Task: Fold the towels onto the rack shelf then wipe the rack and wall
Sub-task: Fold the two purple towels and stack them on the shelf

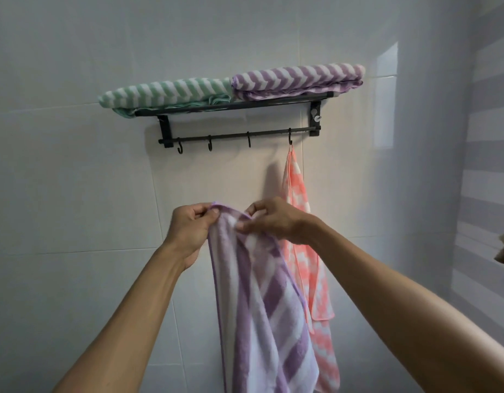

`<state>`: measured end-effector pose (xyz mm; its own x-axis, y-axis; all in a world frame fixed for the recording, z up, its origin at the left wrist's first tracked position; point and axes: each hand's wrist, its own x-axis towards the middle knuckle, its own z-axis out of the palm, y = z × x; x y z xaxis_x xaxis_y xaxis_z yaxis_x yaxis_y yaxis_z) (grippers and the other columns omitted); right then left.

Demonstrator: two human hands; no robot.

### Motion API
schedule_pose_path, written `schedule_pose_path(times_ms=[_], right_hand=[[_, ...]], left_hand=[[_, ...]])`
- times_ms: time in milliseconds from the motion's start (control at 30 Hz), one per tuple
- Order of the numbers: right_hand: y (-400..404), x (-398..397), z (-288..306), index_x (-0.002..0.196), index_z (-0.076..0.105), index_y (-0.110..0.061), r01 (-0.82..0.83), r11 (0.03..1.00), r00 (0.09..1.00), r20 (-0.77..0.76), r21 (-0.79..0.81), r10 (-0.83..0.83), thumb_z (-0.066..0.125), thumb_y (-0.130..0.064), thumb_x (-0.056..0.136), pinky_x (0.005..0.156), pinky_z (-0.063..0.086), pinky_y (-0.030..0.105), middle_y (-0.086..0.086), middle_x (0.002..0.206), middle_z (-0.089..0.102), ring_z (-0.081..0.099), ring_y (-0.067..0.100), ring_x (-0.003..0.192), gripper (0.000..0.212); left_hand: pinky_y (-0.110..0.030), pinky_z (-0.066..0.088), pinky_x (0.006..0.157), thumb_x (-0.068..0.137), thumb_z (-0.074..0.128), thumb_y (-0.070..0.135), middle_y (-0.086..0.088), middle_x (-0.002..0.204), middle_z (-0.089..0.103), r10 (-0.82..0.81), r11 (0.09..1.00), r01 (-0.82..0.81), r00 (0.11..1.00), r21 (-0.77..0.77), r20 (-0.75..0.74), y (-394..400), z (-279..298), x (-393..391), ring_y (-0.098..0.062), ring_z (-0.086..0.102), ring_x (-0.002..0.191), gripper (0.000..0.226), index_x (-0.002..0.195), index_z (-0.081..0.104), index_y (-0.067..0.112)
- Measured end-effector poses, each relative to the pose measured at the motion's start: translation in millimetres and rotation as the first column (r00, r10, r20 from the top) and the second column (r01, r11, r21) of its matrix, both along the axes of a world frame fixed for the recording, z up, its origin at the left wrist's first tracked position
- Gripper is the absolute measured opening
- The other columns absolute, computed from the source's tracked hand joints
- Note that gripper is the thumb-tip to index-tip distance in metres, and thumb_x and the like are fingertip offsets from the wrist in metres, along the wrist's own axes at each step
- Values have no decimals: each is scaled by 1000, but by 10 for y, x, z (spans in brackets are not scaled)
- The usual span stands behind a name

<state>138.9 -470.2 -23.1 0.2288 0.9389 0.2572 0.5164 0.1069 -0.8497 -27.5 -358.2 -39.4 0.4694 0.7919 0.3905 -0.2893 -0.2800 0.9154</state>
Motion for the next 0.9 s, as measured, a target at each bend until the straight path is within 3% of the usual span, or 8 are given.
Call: schedule_pose_path(times_ms=[133,233,333,500,633,733,767,900], right_hand=[[-79,239,-708,103,70,3,3,963,998,69,-269,16,74,-17,71,69,54,38,12,81,66,63,26,74,38],[-127,286,-1095,90,71,-2,148,942,955,291,-303,-56,56,-18,69,63,55,37,9,77,68,63,21,69,31],[-122,255,-1168,70,57,-16,255,954,885,435,-157,-164,51,-14,76,59,46,29,3,75,62,55,21,69,9],[-181,412,-876,93,62,-19,317,900,800,424,300,-423,60,-18,88,70,51,39,1,87,69,61,25,79,5],[-251,505,-612,105,56,-18,318,888,611,644,334,-461,48,-40,102,67,48,40,6,100,71,63,33,89,23],[-263,497,-420,103,53,-17,312,880,499,727,357,-472,35,-40,107,64,38,39,9,95,69,60,39,86,29],[-272,471,-349,96,52,-16,299,882,534,703,364,-471,36,-38,107,63,37,39,9,87,65,57,38,79,29],[-331,316,-189,77,50,-4,85,948,937,300,306,-181,41,-35,107,59,48,36,5,71,46,49,17,61,44]], left_hand=[[-33,54,82,99,55,-2,-7,83,72,140,990,-140,989,-11,54,166,147,-235,-21,65,79,22,87,71,7],[-40,52,89,99,55,-2,-18,99,69,188,982,-189,982,9,32,290,225,-413,-27,64,89,19,90,71,5],[-41,52,90,97,56,-2,-18,100,70,247,969,-247,969,2,1,394,218,-525,-28,65,89,20,88,72,7],[-37,50,82,94,59,-2,-12,88,67,441,896,-442,897,-41,-23,625,128,-810,-24,61,85,14,96,73,0],[-37,49,86,94,61,-1,-13,98,67,497,866,-498,867,-30,-45,740,24,-961,-24,60,89,20,111,71,-2],[-35,46,82,95,61,1,-13,97,66,503,863,-504,863,-22,-42,739,11,-968,-23,59,87,14,103,71,7],[-35,46,81,95,61,2,-12,96,66,502,864,-503,864,-19,-42,746,18,-963,-23,59,86,13,100,71,8],[-33,47,77,95,61,5,-9,87,66,504,863,-504,864,-22,-20,780,71,-950,-23,59,81,12,99,72,8]])
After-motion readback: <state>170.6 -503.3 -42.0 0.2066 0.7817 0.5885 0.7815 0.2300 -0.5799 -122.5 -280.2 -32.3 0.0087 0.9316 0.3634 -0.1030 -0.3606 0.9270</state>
